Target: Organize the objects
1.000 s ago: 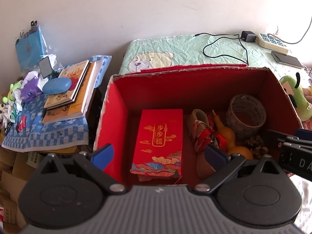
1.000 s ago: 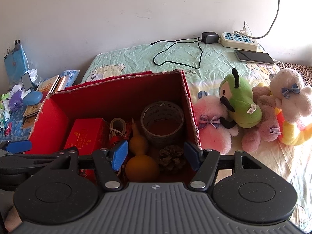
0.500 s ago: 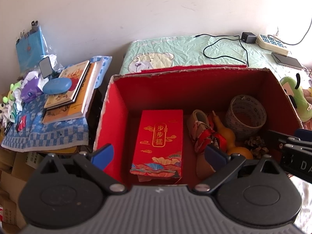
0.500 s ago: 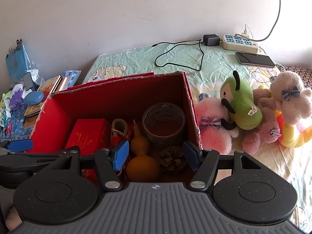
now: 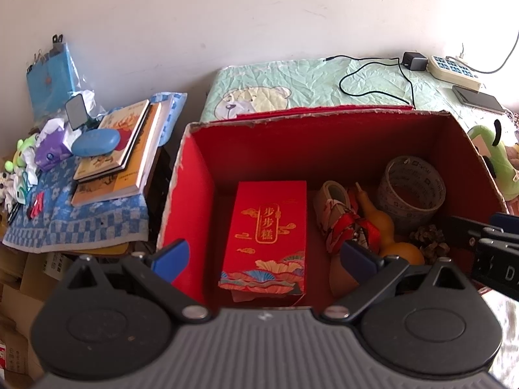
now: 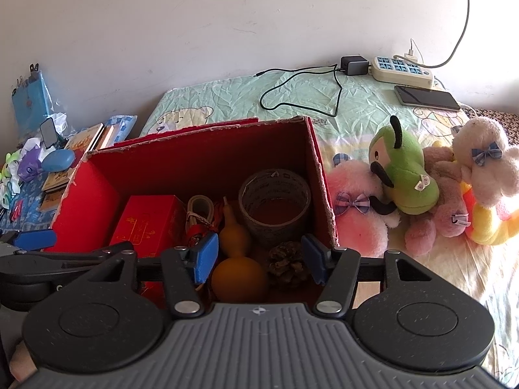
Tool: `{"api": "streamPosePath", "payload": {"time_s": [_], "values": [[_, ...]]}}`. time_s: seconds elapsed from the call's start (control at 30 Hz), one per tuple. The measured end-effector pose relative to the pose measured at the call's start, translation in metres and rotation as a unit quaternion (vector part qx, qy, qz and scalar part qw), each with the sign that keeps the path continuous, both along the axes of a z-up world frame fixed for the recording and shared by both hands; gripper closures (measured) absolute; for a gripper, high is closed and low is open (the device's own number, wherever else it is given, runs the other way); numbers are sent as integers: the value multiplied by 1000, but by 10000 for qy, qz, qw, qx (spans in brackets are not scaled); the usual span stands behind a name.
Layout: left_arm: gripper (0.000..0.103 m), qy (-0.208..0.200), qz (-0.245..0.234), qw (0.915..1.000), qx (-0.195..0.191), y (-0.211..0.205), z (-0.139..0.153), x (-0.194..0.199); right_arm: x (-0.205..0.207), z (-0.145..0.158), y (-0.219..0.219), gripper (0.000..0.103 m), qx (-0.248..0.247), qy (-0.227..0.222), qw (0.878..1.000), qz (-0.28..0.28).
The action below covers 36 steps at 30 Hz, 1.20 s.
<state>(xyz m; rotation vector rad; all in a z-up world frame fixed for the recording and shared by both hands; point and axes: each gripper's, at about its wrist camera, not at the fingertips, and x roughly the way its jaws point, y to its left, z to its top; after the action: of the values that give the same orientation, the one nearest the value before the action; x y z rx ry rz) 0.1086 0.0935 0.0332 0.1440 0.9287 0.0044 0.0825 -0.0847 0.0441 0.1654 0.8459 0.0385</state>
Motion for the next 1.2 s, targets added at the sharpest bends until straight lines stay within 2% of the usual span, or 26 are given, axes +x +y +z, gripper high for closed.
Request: {"api": "streamPosePath", "payload": {"time_s": [1.2], "values": [[4,108,123,9999,-11,1,-4,-4,-2,-3,3,43,103,33,9998,153]]}}
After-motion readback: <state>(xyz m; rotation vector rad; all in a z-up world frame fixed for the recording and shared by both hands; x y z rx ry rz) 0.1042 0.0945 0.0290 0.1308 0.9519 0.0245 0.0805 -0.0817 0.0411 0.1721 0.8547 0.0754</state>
